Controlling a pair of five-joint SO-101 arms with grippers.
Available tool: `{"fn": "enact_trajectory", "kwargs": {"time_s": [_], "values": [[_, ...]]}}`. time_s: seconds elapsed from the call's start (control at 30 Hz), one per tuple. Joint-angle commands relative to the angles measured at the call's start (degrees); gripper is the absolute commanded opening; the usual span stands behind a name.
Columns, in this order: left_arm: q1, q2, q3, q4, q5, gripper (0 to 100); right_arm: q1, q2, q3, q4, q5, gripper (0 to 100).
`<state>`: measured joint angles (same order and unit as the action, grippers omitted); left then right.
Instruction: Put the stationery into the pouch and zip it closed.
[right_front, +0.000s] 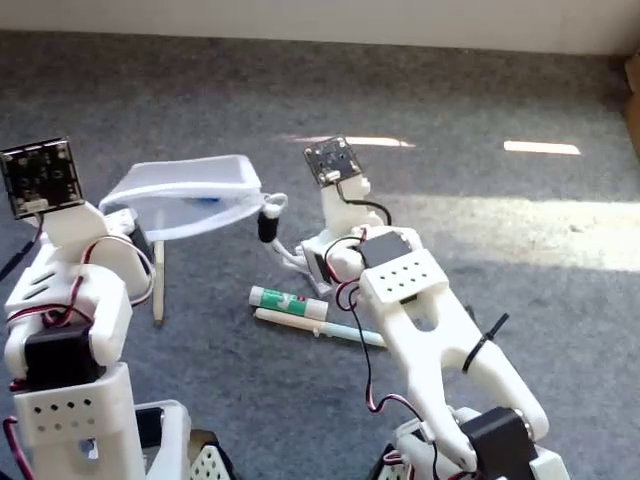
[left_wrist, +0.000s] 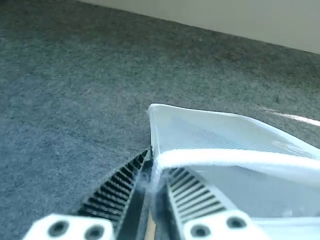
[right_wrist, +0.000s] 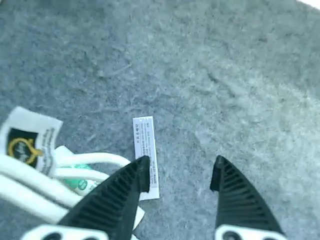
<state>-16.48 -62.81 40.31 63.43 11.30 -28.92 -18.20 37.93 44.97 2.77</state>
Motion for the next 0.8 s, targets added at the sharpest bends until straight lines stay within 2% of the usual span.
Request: {"fn": "enact_trajectory", "kwargs": {"time_s": [0.0, 0.3, 0.57, 0.77], "values": [[-4.2, -1.4, -0.6, -1.8, 0.4, 1, 0.5, 0.5, -3.2, -2.7, -0.8, 19.6], [-4.4, -1.4, -0.5, -1.5, 0.3, 1, 0.1, 7.9, -3.2, -8.3, -0.8, 19.6], [-4.4, -1.4, -0.4, -1.4, 0.2, 1, -4.9, 8.9, -3.2, -8.1, -0.8, 19.6], [-4.4, -1.4, 0.6, -1.8, 0.2, 1, -5.5, 9.1, -3.1, -8.3, -0.9, 19.6]]}}
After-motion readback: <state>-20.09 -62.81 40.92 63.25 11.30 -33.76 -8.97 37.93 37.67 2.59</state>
